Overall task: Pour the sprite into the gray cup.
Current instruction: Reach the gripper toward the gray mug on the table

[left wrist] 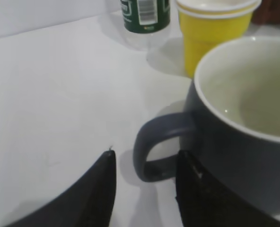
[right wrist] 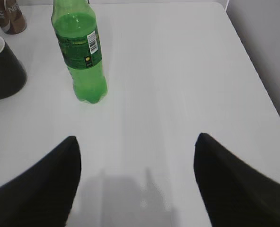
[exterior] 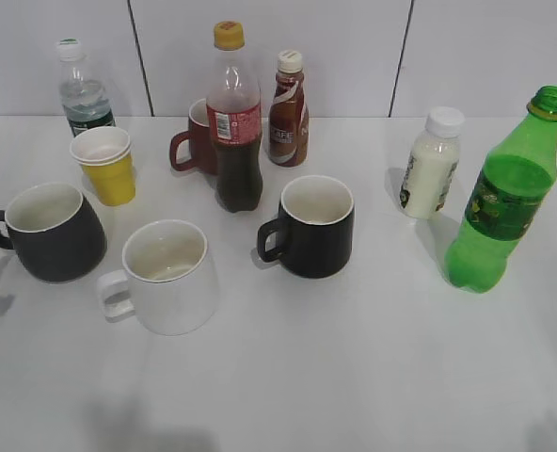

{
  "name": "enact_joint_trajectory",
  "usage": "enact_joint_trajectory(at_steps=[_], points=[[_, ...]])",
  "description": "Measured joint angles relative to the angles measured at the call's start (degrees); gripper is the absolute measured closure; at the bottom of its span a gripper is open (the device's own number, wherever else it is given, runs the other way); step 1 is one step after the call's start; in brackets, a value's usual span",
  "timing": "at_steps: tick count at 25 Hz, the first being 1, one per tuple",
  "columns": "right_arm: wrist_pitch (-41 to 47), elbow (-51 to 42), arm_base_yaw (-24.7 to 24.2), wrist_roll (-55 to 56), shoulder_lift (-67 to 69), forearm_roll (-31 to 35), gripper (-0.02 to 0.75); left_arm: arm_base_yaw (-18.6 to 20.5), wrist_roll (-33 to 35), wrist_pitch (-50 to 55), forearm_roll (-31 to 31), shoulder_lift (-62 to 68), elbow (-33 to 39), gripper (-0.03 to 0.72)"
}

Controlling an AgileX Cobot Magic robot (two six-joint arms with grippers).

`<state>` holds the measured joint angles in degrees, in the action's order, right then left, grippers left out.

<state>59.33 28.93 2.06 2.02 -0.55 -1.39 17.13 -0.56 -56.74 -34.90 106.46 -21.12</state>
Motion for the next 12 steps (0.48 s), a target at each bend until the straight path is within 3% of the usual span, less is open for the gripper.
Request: enact_joint_trajectory(at_steps=[12], points=[[0.0,0.0,0.0,0.0,0.0,0.34,0.183,0.0,1.9,-9.95,2.99,7.97,-2.22,0.357]])
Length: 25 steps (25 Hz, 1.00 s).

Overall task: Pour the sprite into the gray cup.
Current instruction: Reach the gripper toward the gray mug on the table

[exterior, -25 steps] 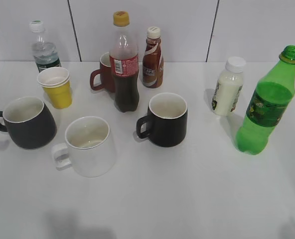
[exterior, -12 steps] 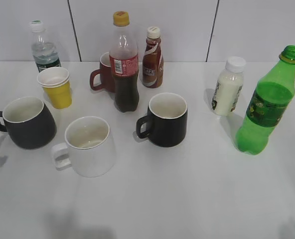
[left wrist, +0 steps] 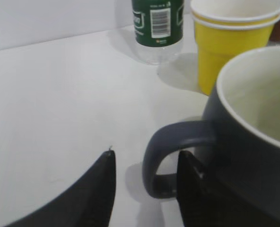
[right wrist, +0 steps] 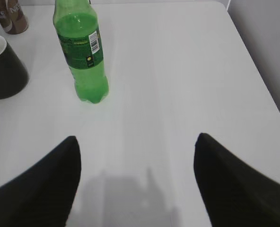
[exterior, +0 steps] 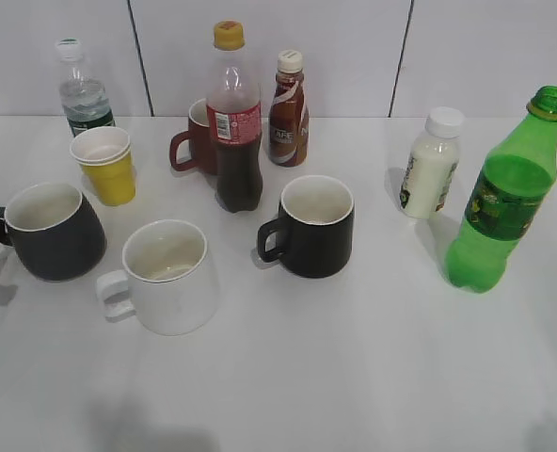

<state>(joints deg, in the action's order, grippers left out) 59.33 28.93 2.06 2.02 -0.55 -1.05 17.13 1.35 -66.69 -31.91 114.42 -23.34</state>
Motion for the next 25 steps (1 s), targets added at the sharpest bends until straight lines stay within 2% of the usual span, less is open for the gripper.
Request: enact_joint_trajectory(at_steps=[4,9,11,15,18,25], points=[[0.0,0.0,0.0,0.0,0.0,0.11,0.183,-0.61,0.02,-0.5,-0.51,1.8,-1.57,0.356],[0.0,0.0,0.0,0.0,0.0,0.13,0.183,-3.53,0.02,-0.34,1.05,3.02,-3.41,0.362],[0.0,0.0,0.0,0.0,0.0,0.13,0.183,-4.69,0.02,0.32,2.78,3.02,-4.05,0.396],[0.0,0.0,0.0,0.0,0.0,0.18,0.183,-5.42,0.07,1.13,3.87,3.14,-5.12,0.547],[0.0,0.0,0.0,0.0,0.0,0.24,0.183,-5.48,0.51,2.32,3.94,3.48,-5.89,0.633],[0.0,0.0,0.0,0.0,0.0,0.31,0.183,-5.53,0.69,2.44,3.83,3.53,-5.88,0.641]])
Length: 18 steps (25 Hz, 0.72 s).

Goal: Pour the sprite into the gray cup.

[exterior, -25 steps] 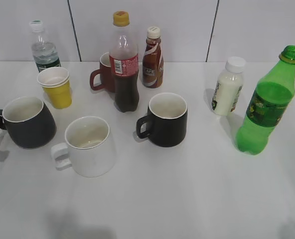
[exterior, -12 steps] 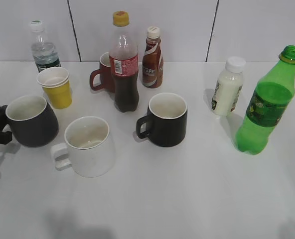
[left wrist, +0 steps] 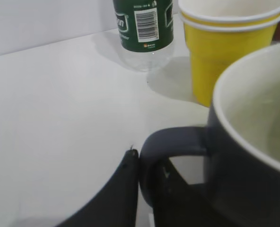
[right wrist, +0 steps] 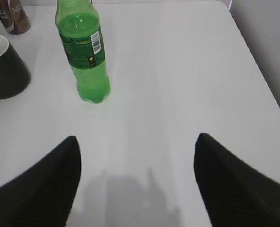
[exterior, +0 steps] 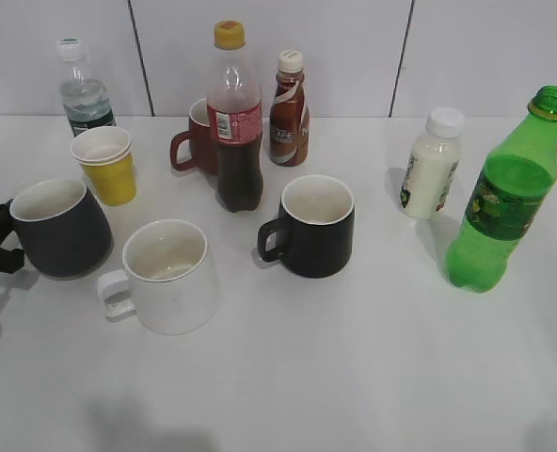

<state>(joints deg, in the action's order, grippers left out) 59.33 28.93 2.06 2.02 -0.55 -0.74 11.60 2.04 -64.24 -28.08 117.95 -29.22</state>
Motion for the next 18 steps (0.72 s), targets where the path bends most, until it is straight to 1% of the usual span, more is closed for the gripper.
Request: enact_joint_trajectory(at_steps=[3,5,6,8,12,14,17,18], points=[[-0.13,0.0,0.0,-0.07,0.0,2.83,0.183,0.0,0.05,-0.18,0.3,-0.9,1.08,0.641],[-0.75,0.09,0.0,-0.99,0.26,7.07,0.185,0.0,0.07,-0.2,0.63,-2.81,2.26,0.641],[-1.59,0.23,0.0,-1.65,1.01,8.27,0.19,0.0,0.07,-0.2,0.68,-3.86,3.02,0.641],[-6.35,0.68,0.0,-3.56,4.5,9.68,0.203,0.0,0.11,-0.39,0.8,-6.66,4.65,0.641],[-28.29,-0.51,0.0,-9.13,16.14,10.38,0.211,0.0,0.17,-0.4,0.8,-12.39,7.54,0.641],[-40.07,-1.88,0.0,-9.95,23.69,11.23,0.213,0.0,-0.03,-0.2,0.8,-14.97,8.4,0.641],[-55.83,-4.8,0.06,-10.28,36.2,13.75,0.213,-0.05,-2.04,0.73,0.8,-18.57,8.89,0.641],[-59.68,-5.67,0.06,-10.33,40.43,14.13,0.213,-0.05,-2.57,1.06,0.75,-19.65,8.88,0.641]])
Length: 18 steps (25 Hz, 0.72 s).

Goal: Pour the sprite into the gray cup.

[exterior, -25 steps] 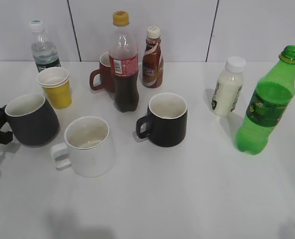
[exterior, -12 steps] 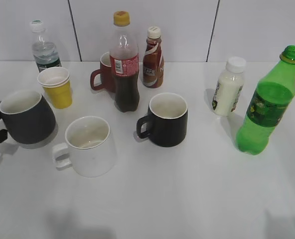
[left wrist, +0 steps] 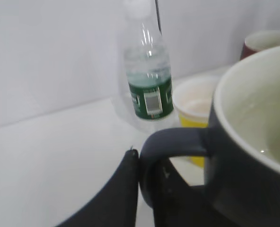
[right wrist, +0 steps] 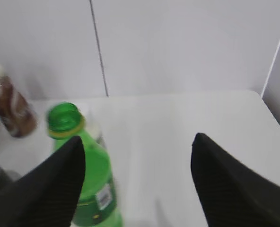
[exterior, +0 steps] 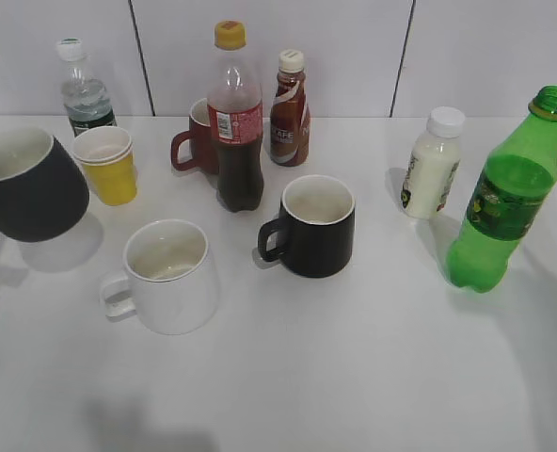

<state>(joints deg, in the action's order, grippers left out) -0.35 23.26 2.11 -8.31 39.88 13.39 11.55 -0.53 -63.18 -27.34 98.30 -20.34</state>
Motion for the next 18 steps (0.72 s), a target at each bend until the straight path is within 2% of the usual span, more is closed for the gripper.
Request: enact_joint_trajectory(at_steps=[3,7,13,15,18], points=[[-7.87,-0.94,0.0,0.47,11.44,-4.46,0.213,0.0,-0.82,0.94,-0.04,-2.36,0.0,0.641],[-9.53,-1.46,1.36,5.53,18.91,-12.91,0.213,0.0,-0.98,1.32,-0.11,-3.98,0.0,0.641],[-9.91,-3.78,10.89,8.96,22.86,-20.64,0.214,0.0,-1.11,1.56,-0.11,-4.09,0.0,0.641],[-11.29,-3.9,12.29,9.16,25.04,-21.17,0.184,0.0,-1.11,1.56,-0.11,-4.09,0.0,0.641],[-13.21,-3.9,12.44,9.43,29.03,-20.45,0.093,0.0,-1.17,1.56,-0.11,-4.09,0.0,0.641]])
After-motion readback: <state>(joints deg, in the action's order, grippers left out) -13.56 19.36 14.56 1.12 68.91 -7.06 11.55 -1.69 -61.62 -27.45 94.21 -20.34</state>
